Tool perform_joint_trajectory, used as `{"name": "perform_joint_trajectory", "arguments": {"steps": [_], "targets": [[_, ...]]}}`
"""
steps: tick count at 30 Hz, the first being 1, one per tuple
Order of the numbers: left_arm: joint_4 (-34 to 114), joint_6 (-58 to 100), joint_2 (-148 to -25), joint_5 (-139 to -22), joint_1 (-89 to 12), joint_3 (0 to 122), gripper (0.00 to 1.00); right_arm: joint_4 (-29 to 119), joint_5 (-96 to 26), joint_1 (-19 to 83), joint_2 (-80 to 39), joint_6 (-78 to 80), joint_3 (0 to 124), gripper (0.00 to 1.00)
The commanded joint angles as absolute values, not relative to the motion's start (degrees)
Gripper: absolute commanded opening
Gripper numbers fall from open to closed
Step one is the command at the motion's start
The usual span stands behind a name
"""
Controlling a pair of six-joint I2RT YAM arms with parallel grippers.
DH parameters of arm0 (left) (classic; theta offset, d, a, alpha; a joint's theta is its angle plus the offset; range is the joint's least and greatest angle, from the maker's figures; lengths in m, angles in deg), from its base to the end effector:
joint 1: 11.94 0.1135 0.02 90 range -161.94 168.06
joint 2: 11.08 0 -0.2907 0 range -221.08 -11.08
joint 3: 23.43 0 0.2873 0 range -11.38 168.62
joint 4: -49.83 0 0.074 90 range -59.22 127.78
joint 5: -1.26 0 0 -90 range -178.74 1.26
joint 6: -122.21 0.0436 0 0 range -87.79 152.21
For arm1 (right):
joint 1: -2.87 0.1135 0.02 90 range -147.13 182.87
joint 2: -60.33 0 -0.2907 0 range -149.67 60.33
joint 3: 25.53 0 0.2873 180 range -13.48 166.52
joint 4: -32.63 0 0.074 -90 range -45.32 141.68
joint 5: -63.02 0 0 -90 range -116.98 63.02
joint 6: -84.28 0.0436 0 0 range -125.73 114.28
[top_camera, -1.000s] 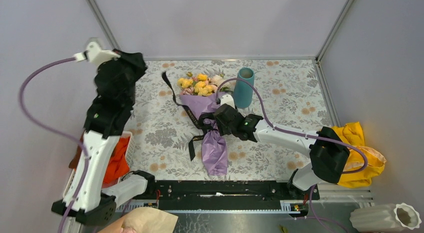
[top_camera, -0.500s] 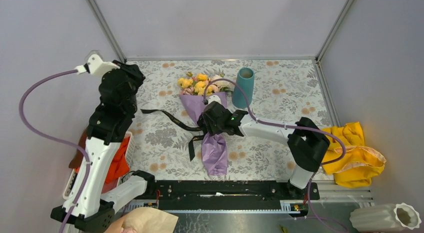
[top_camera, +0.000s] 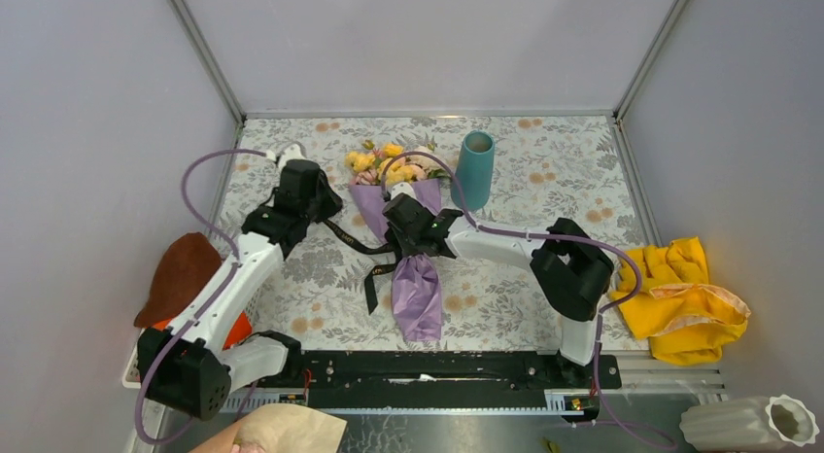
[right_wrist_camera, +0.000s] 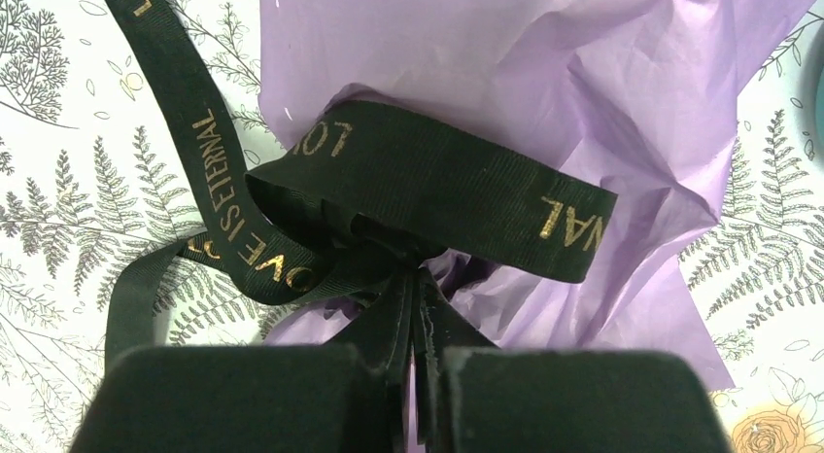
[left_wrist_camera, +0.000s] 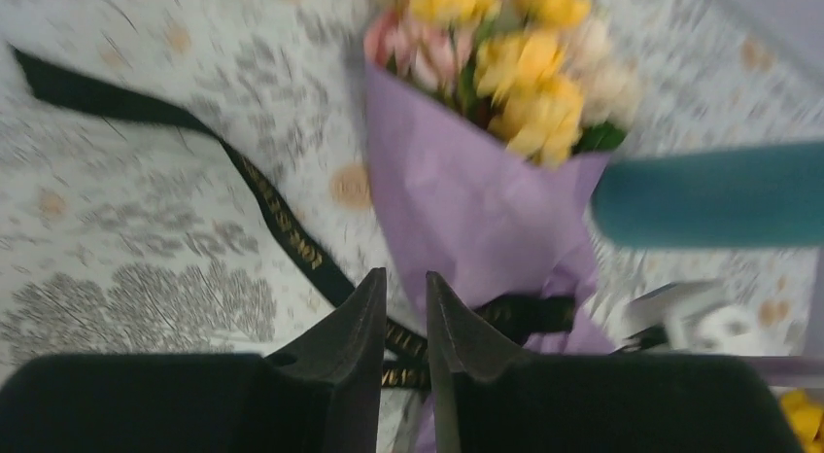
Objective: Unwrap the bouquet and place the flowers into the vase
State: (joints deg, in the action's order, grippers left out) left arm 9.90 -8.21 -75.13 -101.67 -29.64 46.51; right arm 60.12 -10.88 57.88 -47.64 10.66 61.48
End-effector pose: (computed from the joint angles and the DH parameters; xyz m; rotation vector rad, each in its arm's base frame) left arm 0.2651 -0.0743 0.3392 -0.5540 2.0960 -0.3441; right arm 0.2707 0.3657 0.2005 -0.6680 2.2928 0.2539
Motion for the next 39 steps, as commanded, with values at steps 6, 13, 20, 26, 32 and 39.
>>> {"name": "perform_joint_trajectory", "arguments": {"steps": [6, 13, 20, 26, 32, 39], "targets": [[27.71, -4.98, -75.5, -85.71, -36.67, 33.31, 0.32, 55.11, -12.05, 57.45, -35.52, 10.13, 58.59, 0.0], [34.48, -6.54, -77.21, -79.3, -37.81, 28.79, 0.33, 55.52, -13.88, 57.45, -31.81, 9.87, 59.63, 0.0], [37.52, -7.05, -79.24, -78.62, -39.0, 27.58, 0.35, 55.82, -14.53, 57.45, -30.91, 10.04, 59.37, 0.0], [41.54, -8.47, -82.86, -76.03, -39.85, 27.01, 0.35, 55.76, -14.58, 57.45, -31.17, 10.37, 58.92, 0.0], [41.71, -8.64, -85.1, -76.63, -40.85, 27.29, 0.31, 55.62, -14.36, 57.45, -31.21, 10.49, 58.68, 0.0], [45.39, -9.7, -88.44, -74.04, -41.37, 26.41, 0.0, 55.92, -13.19, 57.47, -31.96, 10.54, 58.77, 0.0]]}}
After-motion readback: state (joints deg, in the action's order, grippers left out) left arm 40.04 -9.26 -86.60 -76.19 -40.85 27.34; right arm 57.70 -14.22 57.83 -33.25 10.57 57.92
